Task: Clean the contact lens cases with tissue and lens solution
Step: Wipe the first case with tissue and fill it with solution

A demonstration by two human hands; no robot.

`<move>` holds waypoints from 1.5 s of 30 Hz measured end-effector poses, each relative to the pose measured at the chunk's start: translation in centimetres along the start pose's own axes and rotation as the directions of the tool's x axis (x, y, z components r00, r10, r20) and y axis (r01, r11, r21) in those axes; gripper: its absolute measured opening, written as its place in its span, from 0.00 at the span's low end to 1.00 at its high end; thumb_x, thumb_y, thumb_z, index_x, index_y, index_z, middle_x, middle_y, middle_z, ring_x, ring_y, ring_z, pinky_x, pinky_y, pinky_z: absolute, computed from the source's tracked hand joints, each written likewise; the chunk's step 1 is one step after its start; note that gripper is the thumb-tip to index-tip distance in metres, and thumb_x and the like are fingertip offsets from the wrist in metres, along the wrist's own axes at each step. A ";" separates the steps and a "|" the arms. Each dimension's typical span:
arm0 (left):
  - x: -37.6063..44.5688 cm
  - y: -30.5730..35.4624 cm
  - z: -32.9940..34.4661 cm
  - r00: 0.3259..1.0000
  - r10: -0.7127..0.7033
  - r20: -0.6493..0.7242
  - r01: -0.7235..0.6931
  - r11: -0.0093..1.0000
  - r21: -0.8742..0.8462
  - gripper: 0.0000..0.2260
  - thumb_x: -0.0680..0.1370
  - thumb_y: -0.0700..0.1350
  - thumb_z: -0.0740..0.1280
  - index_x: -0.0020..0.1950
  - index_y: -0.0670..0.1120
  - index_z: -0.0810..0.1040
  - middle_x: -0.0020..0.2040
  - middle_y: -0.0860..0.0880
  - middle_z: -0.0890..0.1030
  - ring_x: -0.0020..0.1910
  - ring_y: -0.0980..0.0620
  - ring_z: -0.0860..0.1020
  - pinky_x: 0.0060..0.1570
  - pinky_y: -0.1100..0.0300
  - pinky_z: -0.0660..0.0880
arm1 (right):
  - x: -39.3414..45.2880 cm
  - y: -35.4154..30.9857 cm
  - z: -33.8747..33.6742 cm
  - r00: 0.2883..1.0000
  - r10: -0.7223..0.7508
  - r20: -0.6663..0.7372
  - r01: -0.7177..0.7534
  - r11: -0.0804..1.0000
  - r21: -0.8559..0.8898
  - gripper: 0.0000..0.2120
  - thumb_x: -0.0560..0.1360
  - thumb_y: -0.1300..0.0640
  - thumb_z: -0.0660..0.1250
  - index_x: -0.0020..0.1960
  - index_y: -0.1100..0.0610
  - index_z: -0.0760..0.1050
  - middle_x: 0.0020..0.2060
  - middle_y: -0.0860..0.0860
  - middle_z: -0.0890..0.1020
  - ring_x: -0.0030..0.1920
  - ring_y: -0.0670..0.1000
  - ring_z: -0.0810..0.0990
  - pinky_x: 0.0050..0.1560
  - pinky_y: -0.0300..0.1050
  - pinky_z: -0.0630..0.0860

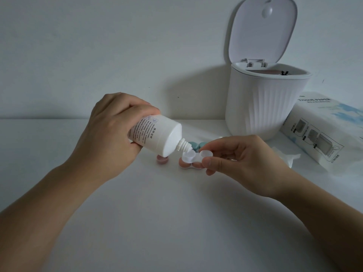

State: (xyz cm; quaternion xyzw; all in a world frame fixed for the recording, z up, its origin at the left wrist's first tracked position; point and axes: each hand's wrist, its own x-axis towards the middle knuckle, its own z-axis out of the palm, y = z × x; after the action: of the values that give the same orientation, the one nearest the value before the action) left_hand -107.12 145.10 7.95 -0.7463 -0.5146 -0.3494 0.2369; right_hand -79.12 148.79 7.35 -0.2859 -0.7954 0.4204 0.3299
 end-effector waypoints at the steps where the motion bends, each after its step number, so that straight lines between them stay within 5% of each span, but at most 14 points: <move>1: 0.0 0.0 0.0 1.000 -0.006 0.001 0.006 1.000 0.000 0.30 0.61 0.28 0.77 0.61 0.45 0.81 0.57 0.48 0.79 0.58 0.43 0.74 0.61 0.54 0.68 | 0.0 0.0 0.0 1.000 0.000 0.001 0.000 1.000 0.002 0.04 0.73 0.51 0.74 0.47 0.45 0.84 0.39 0.42 0.88 0.39 0.45 0.86 0.43 0.29 0.77; 6: -0.1 0.0 0.0 1.000 -0.023 0.009 0.023 1.000 -0.004 0.30 0.61 0.28 0.77 0.61 0.46 0.81 0.57 0.49 0.78 0.58 0.43 0.73 0.61 0.54 0.67 | 0.1 0.1 0.0 1.000 0.001 -0.014 0.000 0.999 0.039 0.09 0.69 0.46 0.73 0.48 0.45 0.84 0.39 0.43 0.88 0.39 0.46 0.87 0.44 0.32 0.79; 30: 0.0 0.1 -0.1 1.000 -0.023 0.017 0.023 1.000 0.003 0.29 0.61 0.28 0.77 0.60 0.46 0.82 0.56 0.49 0.78 0.57 0.43 0.74 0.60 0.53 0.68 | 0.1 0.4 0.0 1.000 -0.002 0.003 0.002 1.000 0.017 0.07 0.75 0.54 0.75 0.50 0.42 0.84 0.41 0.42 0.88 0.39 0.46 0.87 0.44 0.33 0.79; 37: -0.1 0.7 -0.4 0.993 -0.112 0.047 0.115 0.991 -0.063 0.28 0.63 0.34 0.81 0.62 0.45 0.81 0.57 0.48 0.79 0.58 0.45 0.73 0.60 0.50 0.70 | 0.1 0.5 -0.2 1.000 -0.002 -0.005 0.002 0.996 0.092 0.06 0.74 0.57 0.75 0.50 0.50 0.84 0.41 0.44 0.88 0.38 0.46 0.86 0.43 0.33 0.79; 45: -0.4 0.8 -0.5 0.971 -0.225 0.081 0.237 0.953 -0.191 0.30 0.63 0.38 0.82 0.64 0.48 0.80 0.58 0.55 0.77 0.59 0.51 0.73 0.58 0.75 0.64 | 0.2 0.6 -0.4 0.999 -0.034 -0.008 0.033 0.998 -0.058 0.13 0.68 0.39 0.72 0.50 0.39 0.84 0.36 0.47 0.85 0.33 0.42 0.77 0.39 0.38 0.76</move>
State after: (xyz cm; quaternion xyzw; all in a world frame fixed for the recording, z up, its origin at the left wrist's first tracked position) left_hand -106.58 144.21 7.92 -0.7109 -0.5673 -0.4027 0.1034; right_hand -78.82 149.42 7.02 -0.2839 -0.8104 0.3903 0.3322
